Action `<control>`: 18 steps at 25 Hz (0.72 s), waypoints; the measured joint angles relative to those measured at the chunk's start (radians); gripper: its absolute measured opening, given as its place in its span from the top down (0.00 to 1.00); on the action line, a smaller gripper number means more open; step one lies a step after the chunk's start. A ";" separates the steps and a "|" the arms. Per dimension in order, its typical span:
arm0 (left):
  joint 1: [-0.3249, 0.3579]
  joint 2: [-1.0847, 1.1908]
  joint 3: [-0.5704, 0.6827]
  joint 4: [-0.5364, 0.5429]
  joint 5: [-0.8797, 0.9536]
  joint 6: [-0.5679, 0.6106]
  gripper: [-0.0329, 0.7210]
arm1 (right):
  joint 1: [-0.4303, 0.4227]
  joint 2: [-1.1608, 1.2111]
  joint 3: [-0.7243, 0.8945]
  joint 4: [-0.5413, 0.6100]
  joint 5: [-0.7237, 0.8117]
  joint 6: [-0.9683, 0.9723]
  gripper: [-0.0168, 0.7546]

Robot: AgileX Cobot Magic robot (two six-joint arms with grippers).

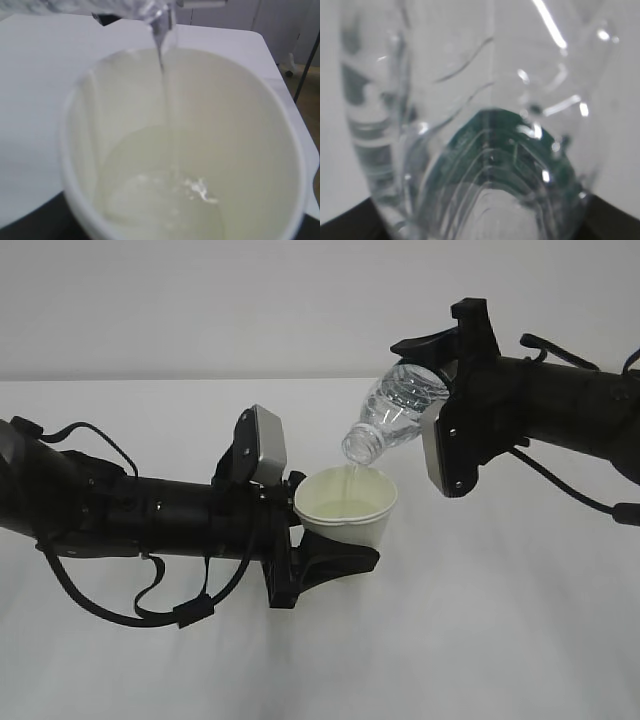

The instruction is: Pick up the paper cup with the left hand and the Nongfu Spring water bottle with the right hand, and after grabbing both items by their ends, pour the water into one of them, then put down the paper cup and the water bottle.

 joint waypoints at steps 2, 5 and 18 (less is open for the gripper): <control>0.000 0.000 0.000 0.000 0.000 0.000 0.35 | 0.000 0.000 0.000 0.000 0.000 0.000 0.37; 0.000 0.000 0.000 0.000 0.000 0.000 0.35 | 0.000 0.000 0.000 0.000 0.000 0.000 0.37; 0.000 0.000 0.000 0.000 -0.004 0.000 0.35 | 0.000 0.000 0.000 0.000 0.000 -0.009 0.37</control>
